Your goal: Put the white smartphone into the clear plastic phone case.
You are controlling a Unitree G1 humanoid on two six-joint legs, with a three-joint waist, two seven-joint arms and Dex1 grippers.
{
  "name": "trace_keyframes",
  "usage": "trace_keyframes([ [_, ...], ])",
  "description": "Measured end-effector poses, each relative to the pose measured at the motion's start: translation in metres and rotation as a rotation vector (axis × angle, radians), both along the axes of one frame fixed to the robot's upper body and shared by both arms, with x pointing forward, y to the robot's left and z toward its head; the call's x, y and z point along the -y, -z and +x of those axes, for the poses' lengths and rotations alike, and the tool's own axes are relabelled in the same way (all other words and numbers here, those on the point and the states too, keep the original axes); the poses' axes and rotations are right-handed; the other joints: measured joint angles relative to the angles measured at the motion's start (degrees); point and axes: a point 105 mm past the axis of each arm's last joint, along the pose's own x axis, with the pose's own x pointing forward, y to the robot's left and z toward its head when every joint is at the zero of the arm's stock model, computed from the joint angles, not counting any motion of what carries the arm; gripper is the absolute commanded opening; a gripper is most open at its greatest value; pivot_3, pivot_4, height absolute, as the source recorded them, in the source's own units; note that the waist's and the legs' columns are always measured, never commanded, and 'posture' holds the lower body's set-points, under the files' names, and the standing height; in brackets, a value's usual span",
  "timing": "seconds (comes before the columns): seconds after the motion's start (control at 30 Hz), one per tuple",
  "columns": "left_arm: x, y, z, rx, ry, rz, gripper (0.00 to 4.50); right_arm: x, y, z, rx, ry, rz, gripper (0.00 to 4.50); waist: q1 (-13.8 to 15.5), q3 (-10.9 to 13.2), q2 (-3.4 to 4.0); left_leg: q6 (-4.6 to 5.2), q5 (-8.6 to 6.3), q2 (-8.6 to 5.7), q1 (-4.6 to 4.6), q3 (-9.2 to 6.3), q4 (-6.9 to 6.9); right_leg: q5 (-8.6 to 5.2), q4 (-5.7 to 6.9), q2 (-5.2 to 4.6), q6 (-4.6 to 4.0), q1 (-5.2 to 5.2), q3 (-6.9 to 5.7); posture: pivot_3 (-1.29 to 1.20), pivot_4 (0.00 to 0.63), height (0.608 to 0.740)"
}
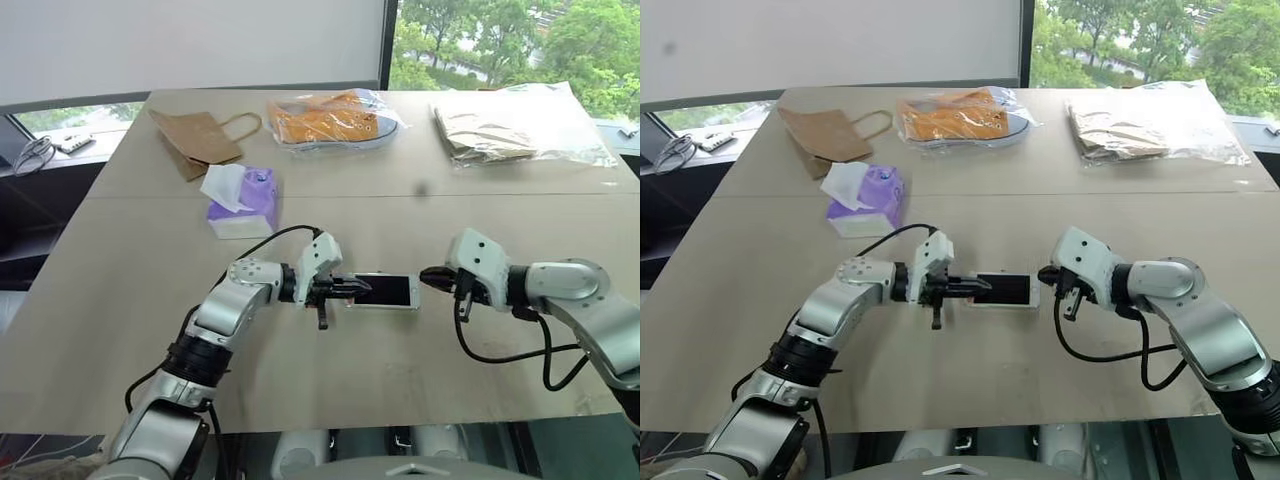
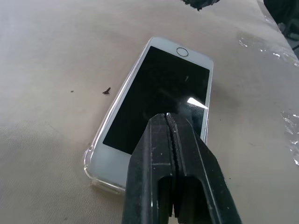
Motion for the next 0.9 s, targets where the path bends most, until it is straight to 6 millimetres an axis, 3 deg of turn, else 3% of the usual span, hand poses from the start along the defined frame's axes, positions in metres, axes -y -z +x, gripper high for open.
trace_keyframes([
  [0.27, -0.001, 0.001, 0.001, 0.024, -0.005, 0.013, 0.00, -0.004, 0.027, -0.005, -0.096, -0.068, -0.055, 0.01, 0.0, 0.0, 0.00, 0.01, 0.00, 0.00, 0.02, 0.01, 0.05, 0.00, 0.02, 0.00, 0.00, 0.01, 0.02, 0.00, 0.150, 0.740],
  [0.9, -0.001, 0.004, 0.000, 0.027, -0.025, 0.013, 0.00, -0.014, 0.033, 0.001, -0.115, -0.235, -0.215, 0.01, 0.0, -0.2, -0.14, 0.01, 0.00, 0.03, 0.24, -0.05, 0.12, 0.00, 0.03, -0.02, -0.02, 0.28, -0.04, 0.00, 0.150, 0.740],
])
